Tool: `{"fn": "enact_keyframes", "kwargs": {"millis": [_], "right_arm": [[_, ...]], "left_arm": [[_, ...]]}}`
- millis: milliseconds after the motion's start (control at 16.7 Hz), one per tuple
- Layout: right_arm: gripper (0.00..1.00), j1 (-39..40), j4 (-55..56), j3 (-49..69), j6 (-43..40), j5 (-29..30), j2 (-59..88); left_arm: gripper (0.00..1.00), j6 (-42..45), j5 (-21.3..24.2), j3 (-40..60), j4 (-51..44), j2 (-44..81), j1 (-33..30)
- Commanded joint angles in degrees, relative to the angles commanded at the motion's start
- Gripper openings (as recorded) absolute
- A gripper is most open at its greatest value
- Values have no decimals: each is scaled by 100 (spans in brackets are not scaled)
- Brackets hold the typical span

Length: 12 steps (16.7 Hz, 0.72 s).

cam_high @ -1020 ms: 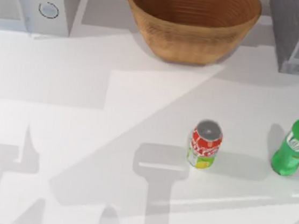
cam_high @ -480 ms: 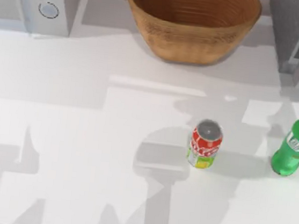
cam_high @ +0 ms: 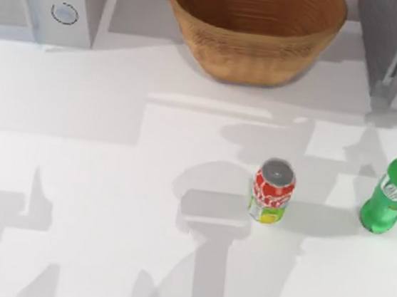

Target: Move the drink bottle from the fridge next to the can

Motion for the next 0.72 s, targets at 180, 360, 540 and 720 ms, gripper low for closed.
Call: {"fn": "enact_keyframes", "kwargs": {"millis": [180, 360, 540, 720], "right_arm": [[100, 14, -137, 690, 14, -14, 565], [100, 17, -311, 1528, 8, 6, 1216], [100, 8, -451, 2183, 2, 39, 1710], [100, 5, -495, 2374, 0, 49, 1862]], "left_arm": [[100, 0, 0, 0, 0, 0, 0], [100, 0, 0, 0, 0, 0, 0], [100, 0, 0, 0, 0, 0, 0], [100, 0, 0, 0, 0, 0, 0]]}}
